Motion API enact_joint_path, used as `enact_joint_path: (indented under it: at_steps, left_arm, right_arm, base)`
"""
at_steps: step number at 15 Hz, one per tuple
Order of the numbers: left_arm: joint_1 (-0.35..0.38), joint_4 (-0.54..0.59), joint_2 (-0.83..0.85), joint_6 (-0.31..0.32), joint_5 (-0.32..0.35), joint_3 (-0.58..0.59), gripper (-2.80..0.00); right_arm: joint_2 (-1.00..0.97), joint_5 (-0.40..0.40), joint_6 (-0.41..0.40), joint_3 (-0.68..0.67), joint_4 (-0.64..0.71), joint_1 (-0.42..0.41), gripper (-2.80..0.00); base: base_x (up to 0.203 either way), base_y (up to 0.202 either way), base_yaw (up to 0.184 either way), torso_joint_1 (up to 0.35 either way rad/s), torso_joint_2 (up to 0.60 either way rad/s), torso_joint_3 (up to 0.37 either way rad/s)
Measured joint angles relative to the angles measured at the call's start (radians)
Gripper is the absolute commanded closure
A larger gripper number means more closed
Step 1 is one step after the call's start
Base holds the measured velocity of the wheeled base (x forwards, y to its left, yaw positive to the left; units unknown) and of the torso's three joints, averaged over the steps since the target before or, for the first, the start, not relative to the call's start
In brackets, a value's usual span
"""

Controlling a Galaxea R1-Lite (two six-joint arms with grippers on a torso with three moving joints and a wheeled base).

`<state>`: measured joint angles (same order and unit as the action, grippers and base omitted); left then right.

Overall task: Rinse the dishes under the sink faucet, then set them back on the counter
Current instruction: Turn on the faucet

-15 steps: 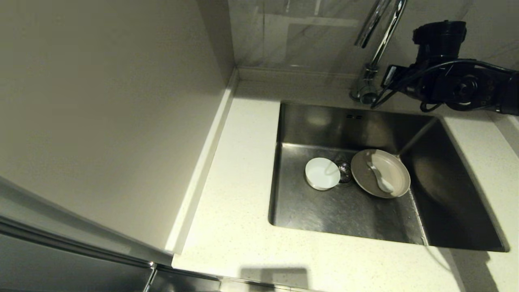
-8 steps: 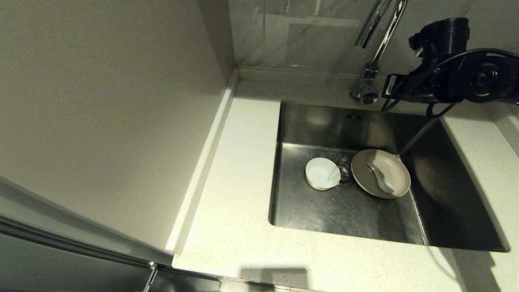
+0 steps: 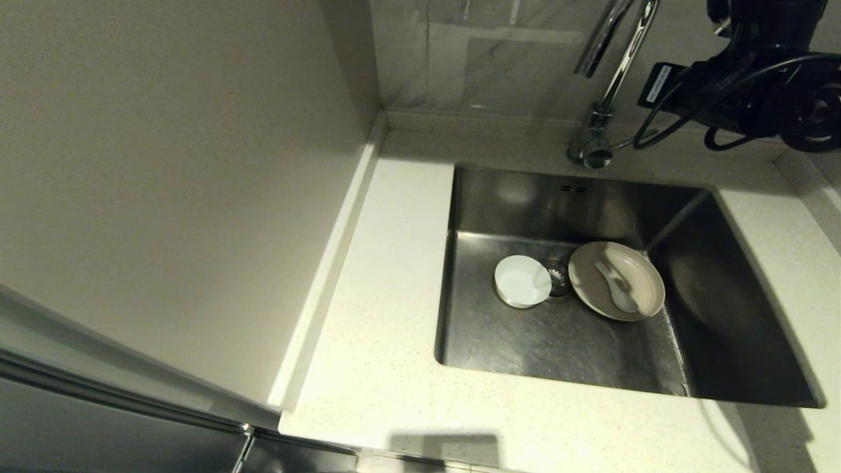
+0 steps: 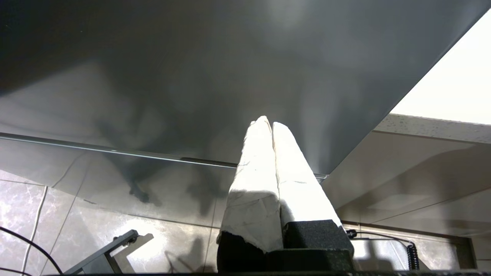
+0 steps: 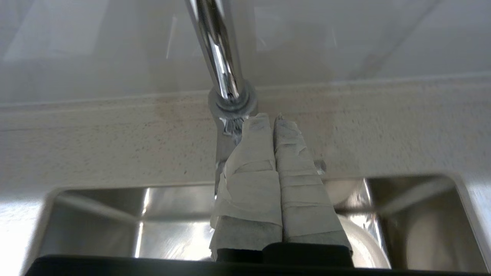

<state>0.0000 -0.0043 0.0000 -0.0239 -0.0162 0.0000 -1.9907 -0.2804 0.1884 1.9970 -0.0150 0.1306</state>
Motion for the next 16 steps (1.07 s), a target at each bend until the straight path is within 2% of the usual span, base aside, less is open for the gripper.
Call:
enact_joint_path:
  at_steps: [5, 13, 16]
  left_arm:
    - [0.0, 0.0, 0.0, 0.0, 0.0, 0.0, 0.0]
    - [0.0, 0.0, 0.0, 0.0, -0.001, 0.0, 0.0]
    - [0.0, 0.0, 0.0, 0.0, 0.0, 0.0, 0.0]
  right_arm:
    - [-0.086, 0.0, -0.085, 0.002, -0.116, -0.001, 0.0]
    - [-0.148, -0.004, -0.14, 0.0, -0.111, -0.001, 0.0]
    - [-0.151, -0.008, -0.183, 0.0, -0.1, -0.003, 0.0]
  base:
    - [0.0, 0.0, 0.0, 0.0, 0.0, 0.0]
    - [0.0, 0.0, 0.0, 0.0, 0.0, 0.0]
    - [0.0, 0.0, 0.0, 0.0, 0.0, 0.0]
